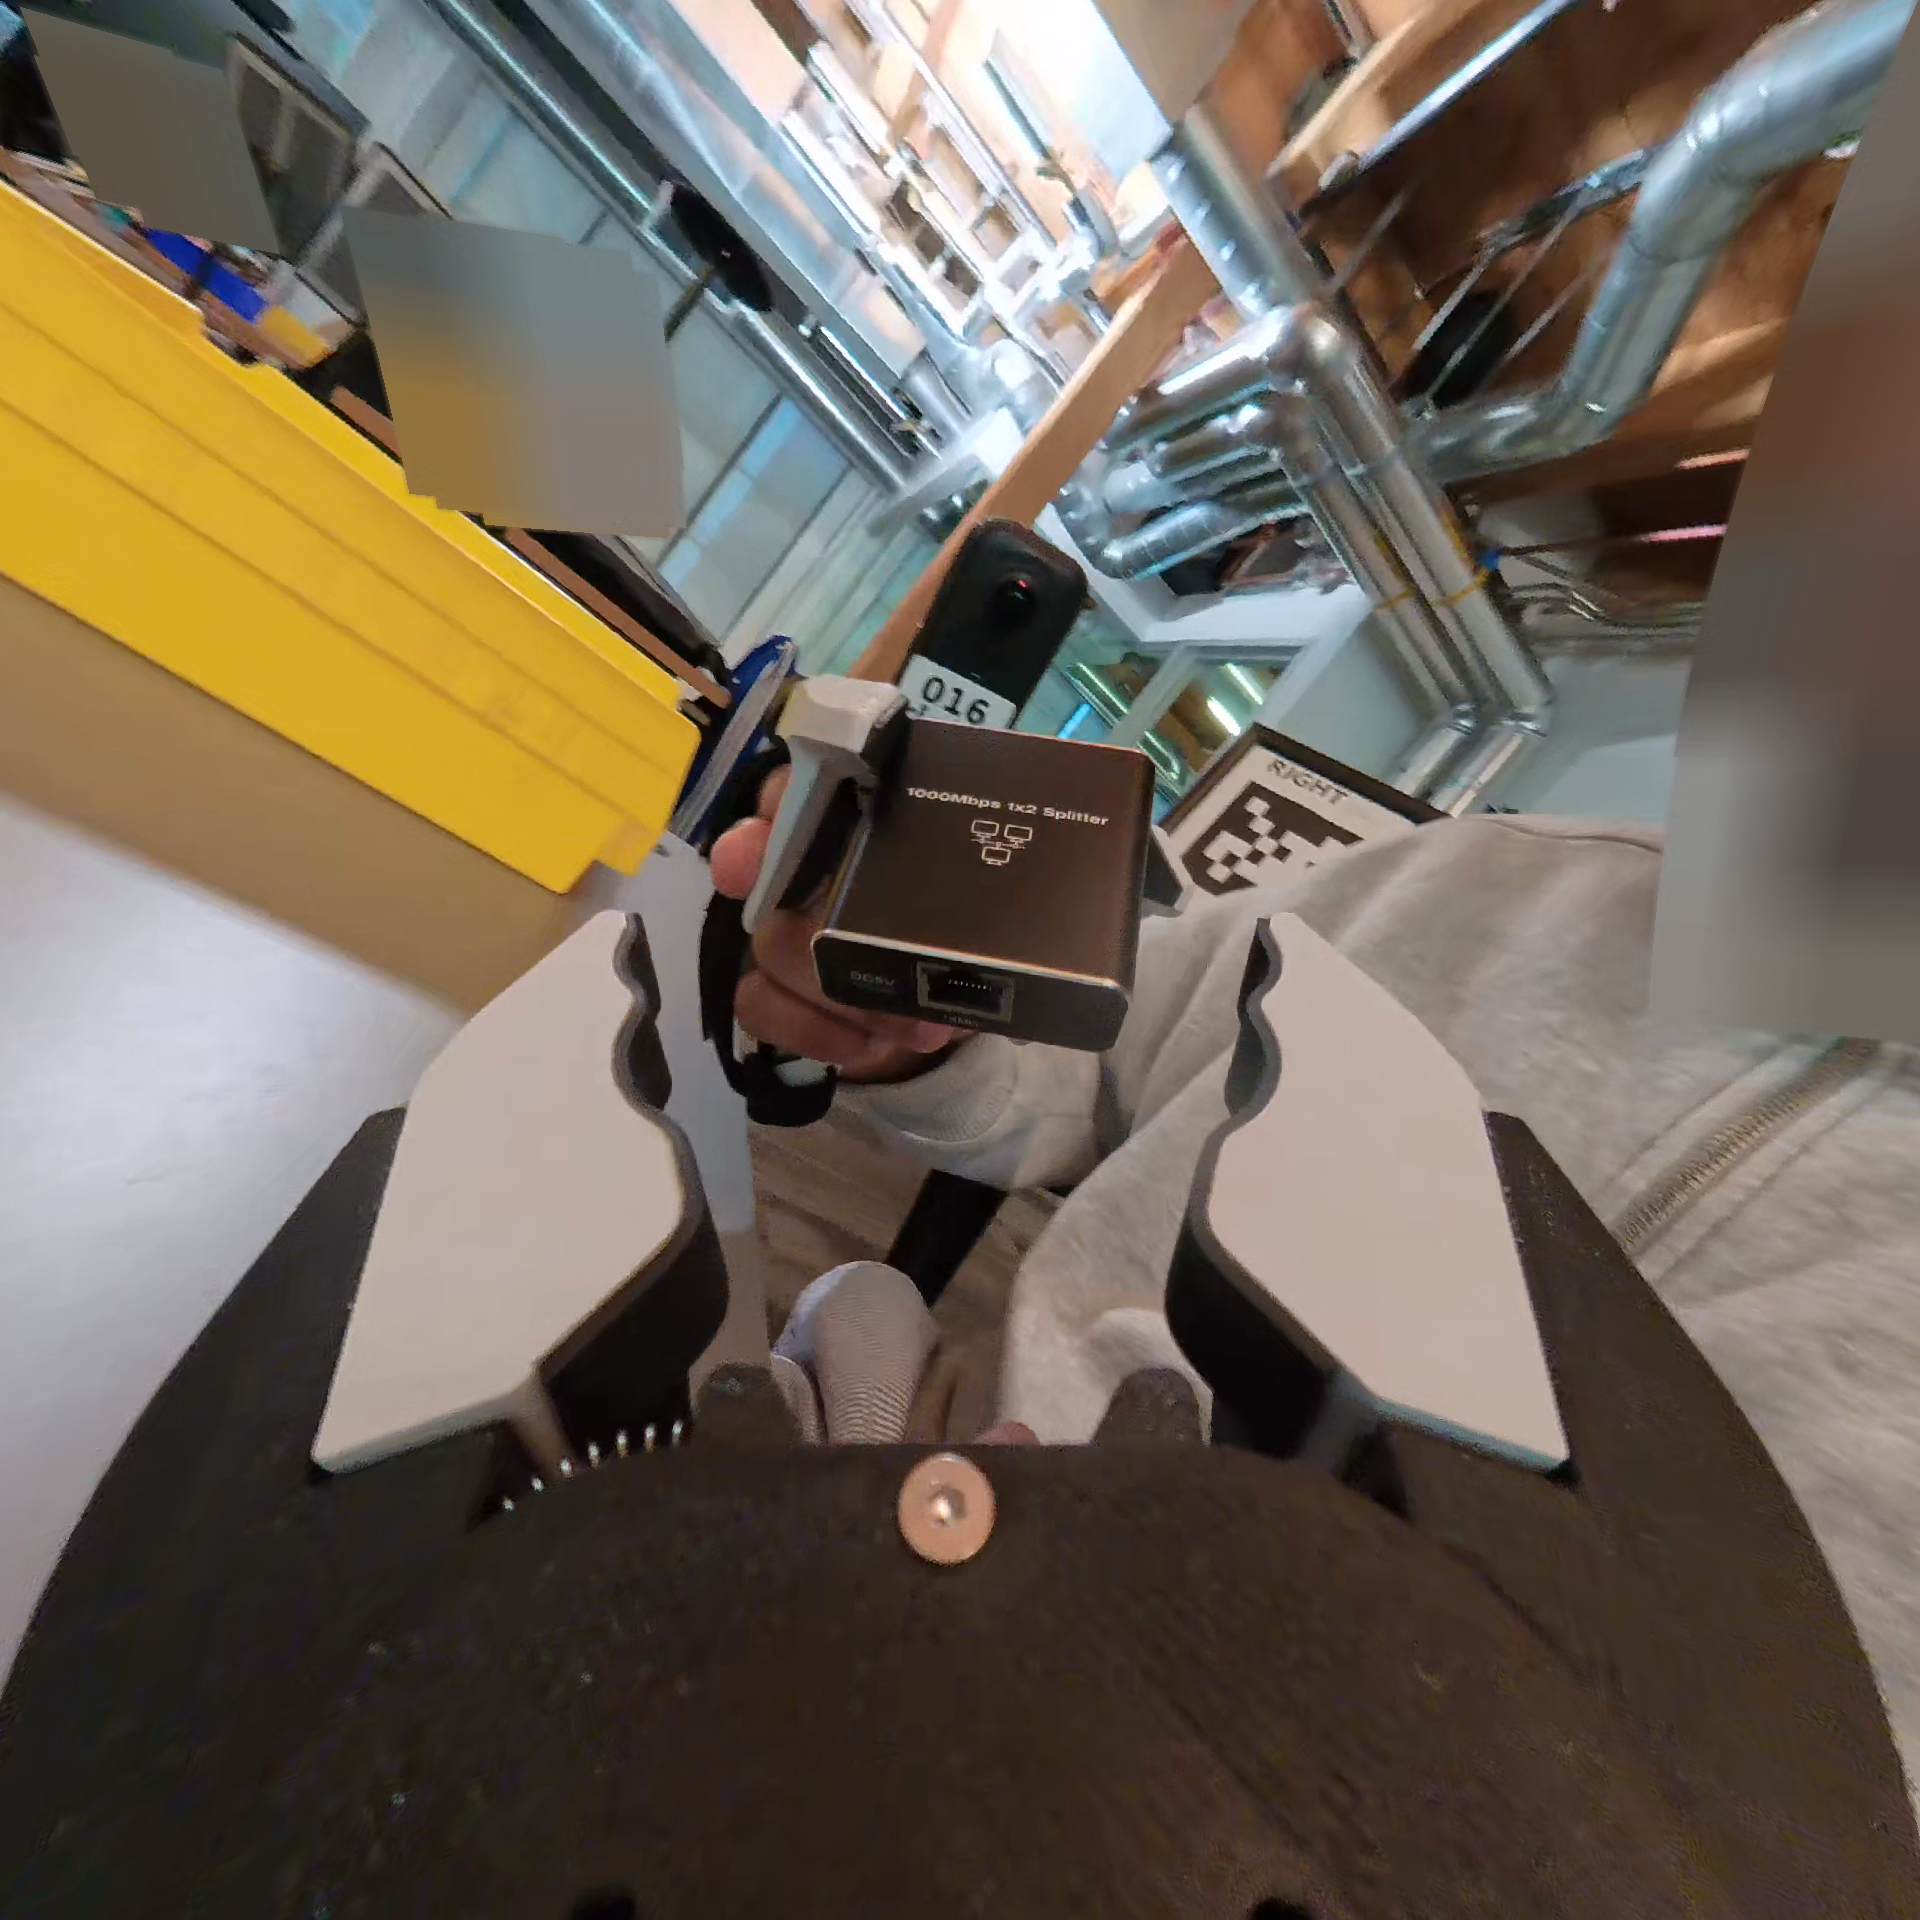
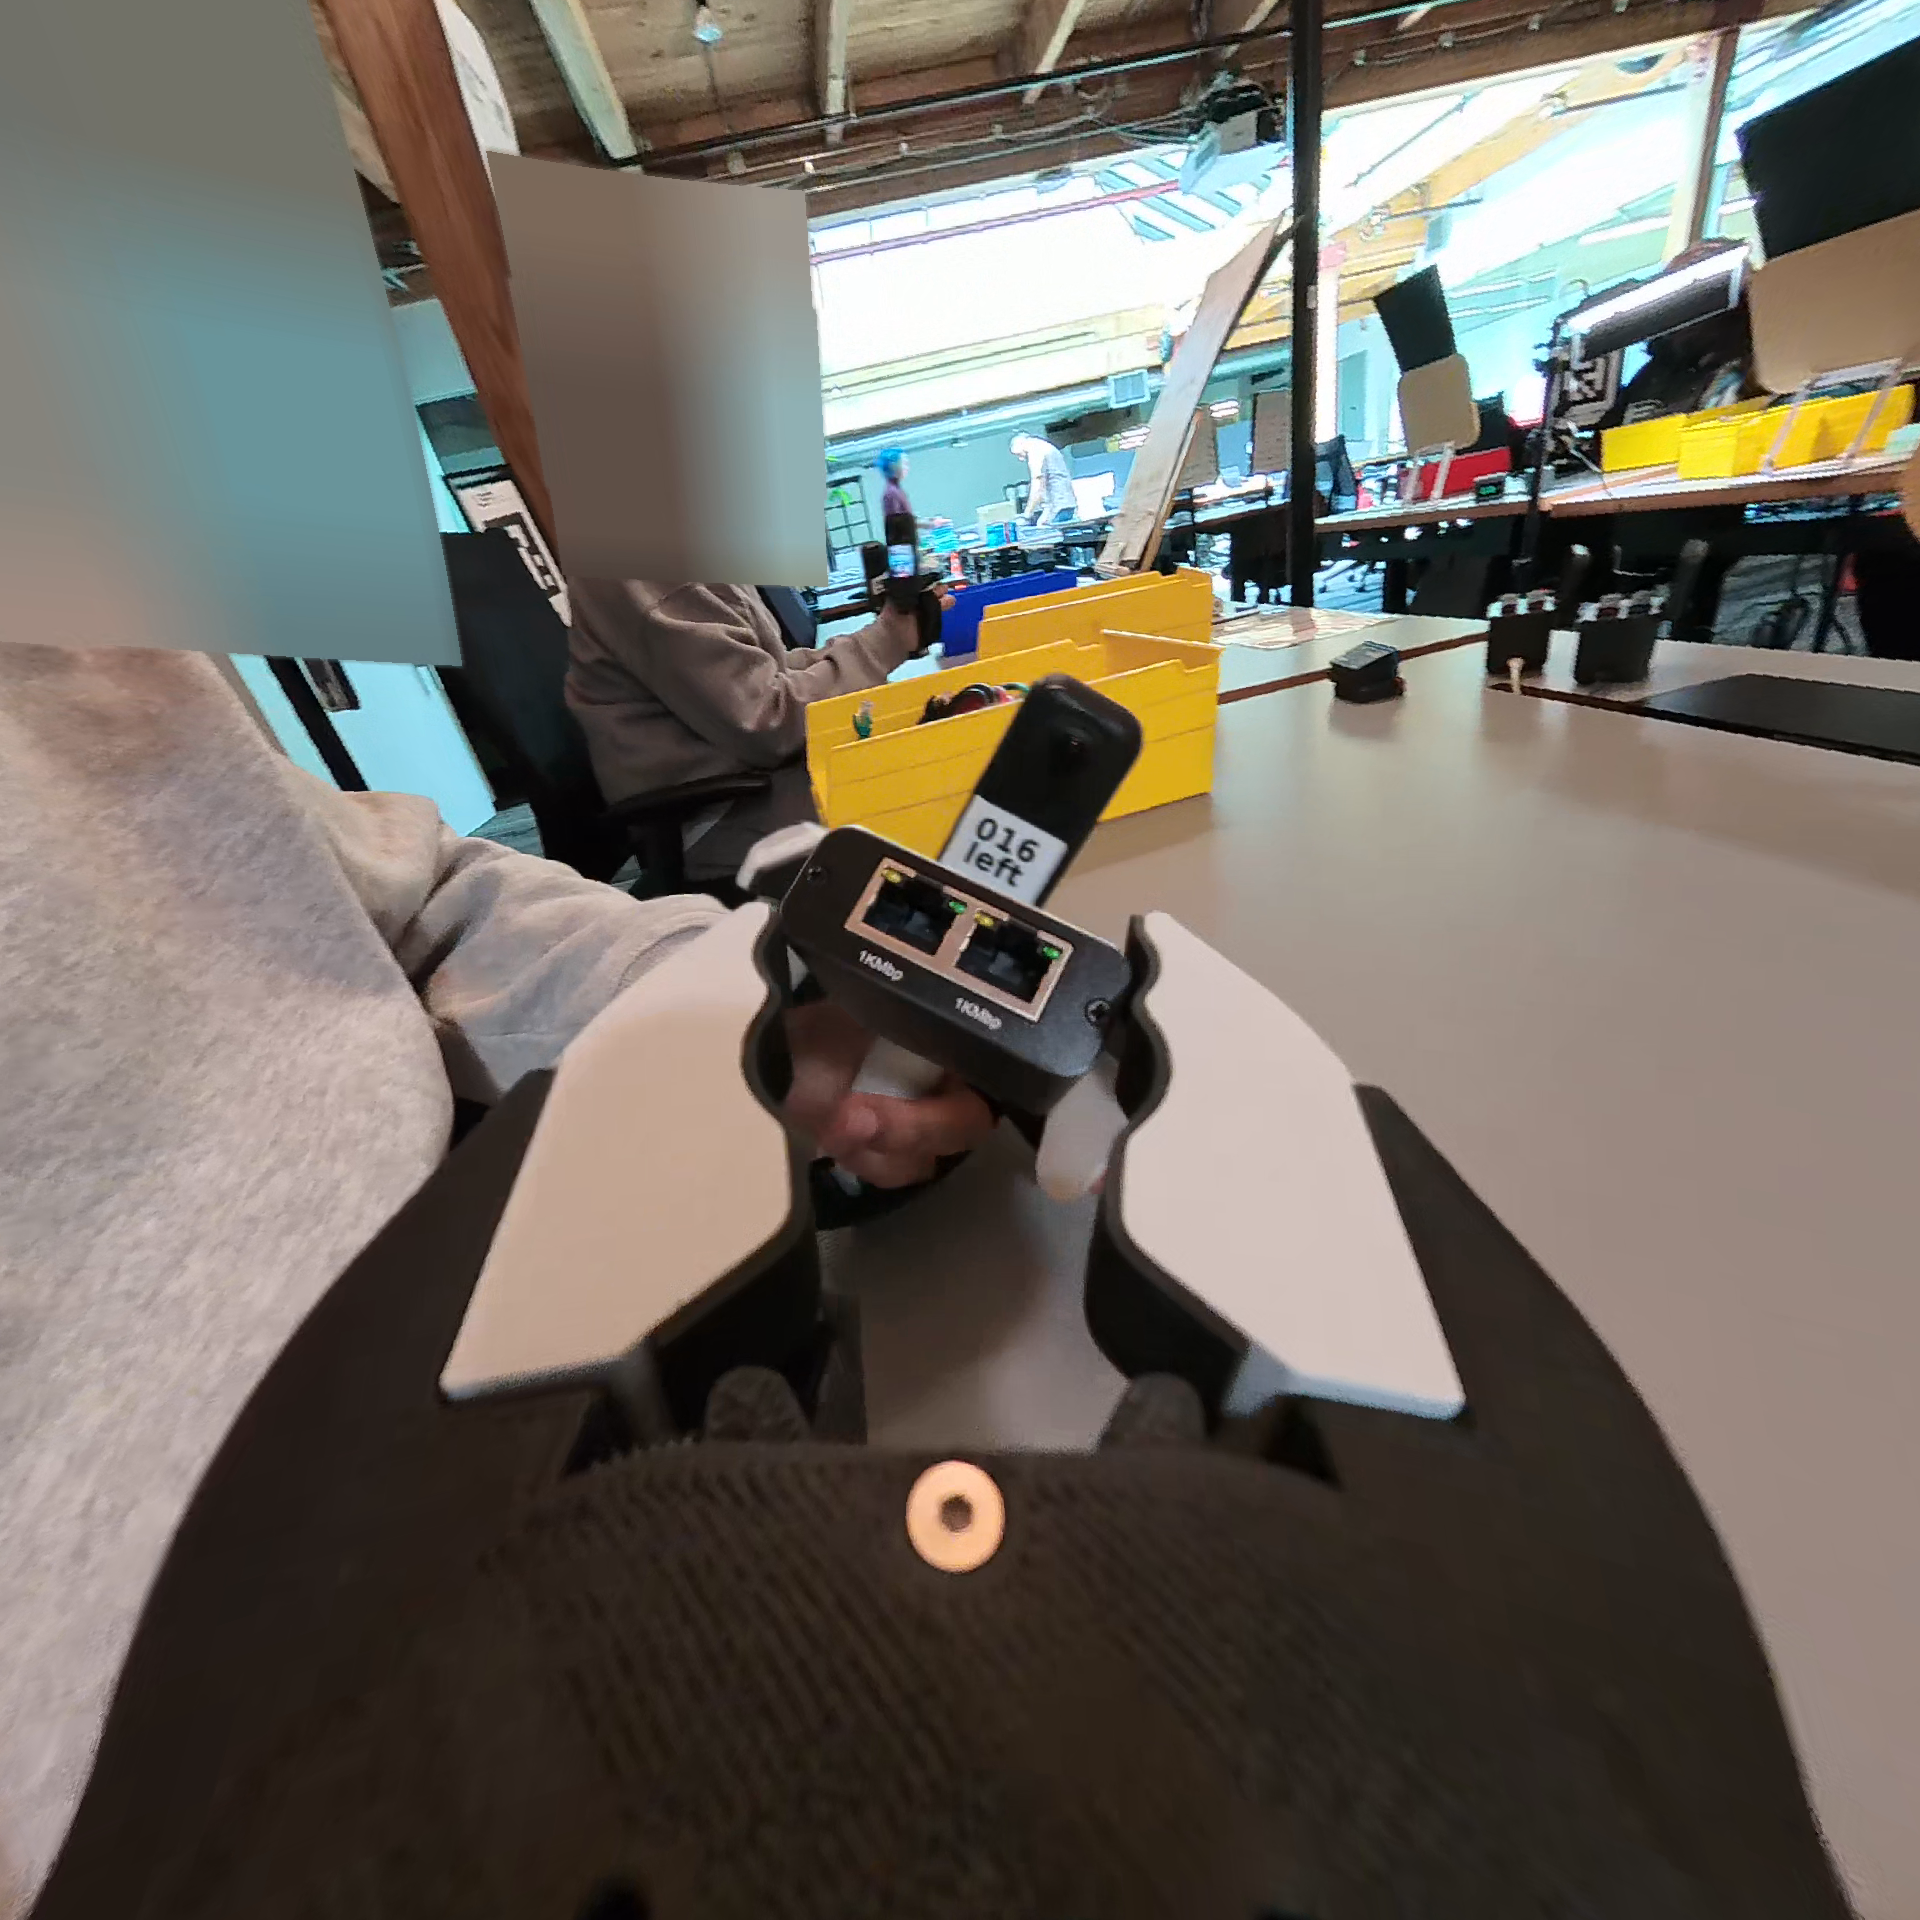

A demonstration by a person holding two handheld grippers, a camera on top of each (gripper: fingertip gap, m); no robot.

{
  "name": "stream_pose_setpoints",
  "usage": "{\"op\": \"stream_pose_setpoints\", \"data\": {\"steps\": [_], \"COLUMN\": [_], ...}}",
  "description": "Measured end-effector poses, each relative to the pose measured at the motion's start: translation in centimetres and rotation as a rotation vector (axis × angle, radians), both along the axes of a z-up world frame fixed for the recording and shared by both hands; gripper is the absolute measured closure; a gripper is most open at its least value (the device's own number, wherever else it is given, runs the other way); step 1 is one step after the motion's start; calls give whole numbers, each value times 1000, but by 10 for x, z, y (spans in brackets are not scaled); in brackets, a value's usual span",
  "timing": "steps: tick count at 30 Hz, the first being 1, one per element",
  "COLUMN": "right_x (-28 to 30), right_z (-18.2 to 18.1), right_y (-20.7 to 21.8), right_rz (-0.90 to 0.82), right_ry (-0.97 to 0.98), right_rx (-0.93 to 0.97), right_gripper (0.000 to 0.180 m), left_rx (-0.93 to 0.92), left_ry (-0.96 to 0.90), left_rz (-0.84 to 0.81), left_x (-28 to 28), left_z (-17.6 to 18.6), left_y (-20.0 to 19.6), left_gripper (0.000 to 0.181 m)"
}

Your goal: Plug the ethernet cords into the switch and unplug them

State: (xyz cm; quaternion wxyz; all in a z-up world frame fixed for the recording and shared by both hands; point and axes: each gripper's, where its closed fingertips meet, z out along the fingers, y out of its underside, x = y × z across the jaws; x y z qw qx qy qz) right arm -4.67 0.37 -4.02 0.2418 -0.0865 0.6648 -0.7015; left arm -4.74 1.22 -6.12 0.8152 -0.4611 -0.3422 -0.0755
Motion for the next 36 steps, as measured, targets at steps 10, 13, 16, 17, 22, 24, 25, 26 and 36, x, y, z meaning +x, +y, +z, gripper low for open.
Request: {"op": "stream_pose_setpoints", "data": {"steps": [10,13,16,17,22,24,25,26,36], "right_x": [20,19,19,19,16,14,13,12,-1], "right_z": [-6,-8,-8,-8,-8,-8,-8,-8,-14], "right_y": [0,-1,-1,-1,-3,-4,-4,-4,-8], "right_rz": [94,93,99,99,92,80,74,68,16], "right_ry": [-32,-31,-47,-53,-82,-91,-95,-99,-128], "right_rx": [27,39,38,35,26,27,26,24,58], "right_gripper": [118,118,118,118,118,117,116,115,123], "left_rx": [-61,-57,-55,-54,-40,-29,-17,-7,59], "left_ry": [68,63,67,65,52,49,45,44,40], "left_rz": [-126,-135,-131,-132,-124,-115,-111,-104,-81], "left_x": [18,18,17,17,15,13,13,12,10], "left_z": [2,0,1,2,1,2,3,3,6], "left_y": [25,22,21,20,18,16,14,13,-3], "left_gripper": [96,107,111,111,112,112,112,112,155]}}
